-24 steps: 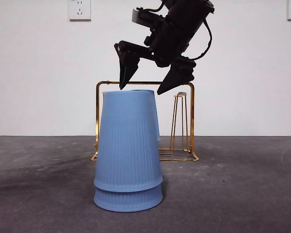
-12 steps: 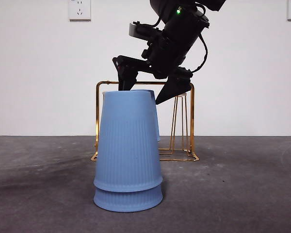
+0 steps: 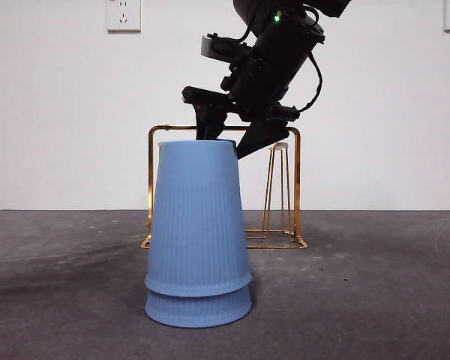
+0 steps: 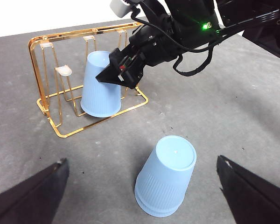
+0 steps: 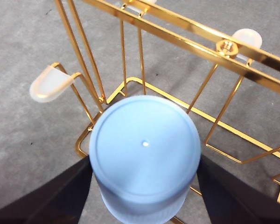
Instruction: The left arm pick up the left cup on cup holder and place it on desk, then the right arm insert the right cup into the first cup, and then the left arm insert the mid cup into the first cup
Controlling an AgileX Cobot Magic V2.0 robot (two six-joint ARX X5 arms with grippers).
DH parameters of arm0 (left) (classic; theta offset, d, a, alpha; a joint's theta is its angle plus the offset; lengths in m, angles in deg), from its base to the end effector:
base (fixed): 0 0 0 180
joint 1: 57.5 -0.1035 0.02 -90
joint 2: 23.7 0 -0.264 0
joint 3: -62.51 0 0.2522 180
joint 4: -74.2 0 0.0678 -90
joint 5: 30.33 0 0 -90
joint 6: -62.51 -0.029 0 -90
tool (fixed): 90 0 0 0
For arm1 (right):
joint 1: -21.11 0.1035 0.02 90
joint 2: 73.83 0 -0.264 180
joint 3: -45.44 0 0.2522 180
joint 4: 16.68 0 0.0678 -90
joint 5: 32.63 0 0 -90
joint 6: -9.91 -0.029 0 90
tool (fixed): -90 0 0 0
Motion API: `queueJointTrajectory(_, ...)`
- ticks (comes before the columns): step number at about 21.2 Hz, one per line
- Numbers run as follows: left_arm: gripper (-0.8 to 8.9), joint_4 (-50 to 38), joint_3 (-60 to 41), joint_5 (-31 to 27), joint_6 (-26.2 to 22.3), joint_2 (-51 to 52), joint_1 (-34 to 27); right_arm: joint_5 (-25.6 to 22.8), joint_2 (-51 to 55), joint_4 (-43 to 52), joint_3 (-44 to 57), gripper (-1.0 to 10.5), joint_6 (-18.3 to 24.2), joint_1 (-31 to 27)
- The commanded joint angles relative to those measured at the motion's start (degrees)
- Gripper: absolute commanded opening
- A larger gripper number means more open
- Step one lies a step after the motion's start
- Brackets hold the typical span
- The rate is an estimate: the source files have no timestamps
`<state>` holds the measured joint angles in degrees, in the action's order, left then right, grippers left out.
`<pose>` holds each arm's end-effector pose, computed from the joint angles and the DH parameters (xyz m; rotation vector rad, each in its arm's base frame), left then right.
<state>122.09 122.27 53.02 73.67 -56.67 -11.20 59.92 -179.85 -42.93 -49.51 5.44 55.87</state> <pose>0.0810 -0.0799 0.3261 -0.0178 0.4007 -0.6473 0.3421 0.2390 0.2502 -0.1111 0.6600 0.6018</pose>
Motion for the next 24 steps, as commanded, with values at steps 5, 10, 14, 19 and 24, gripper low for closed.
queueJointTrajectory(5, 4.91, -0.5, 0.4, -0.2, 0.1, -0.2, 0.5, 0.2, -1.0, 0.9, -1.8, 2.6, 0.6, 0.5)
queueJointTrajectory(10, 4.91, -0.4, 0.4, -0.2, 0.1, -0.2, 0.5, 0.1, -0.7, 0.9, -2.5, 2.3, 0.7, 0.5)
queueJointTrajectory(14, 4.91, -0.5, 0.4, -0.2, 0.1, -0.2, 0.5, 0.0, 0.7, -0.7, -5.0, 2.3, 1.1, 0.5)
queueJointTrajectory(19, 4.91, -0.5, 0.4, -0.2, 0.1, -0.2, 0.5, -0.6, 2.4, -6.2, -9.1, 2.3, 2.4, 0.6)
queueJointTrajectory(24, 4.91, -0.5, 0.4, -0.2, 0.1, -0.2, 0.5, -1.1, 4.0, -13.3, -15.0, 2.3, 4.1, 1.2)
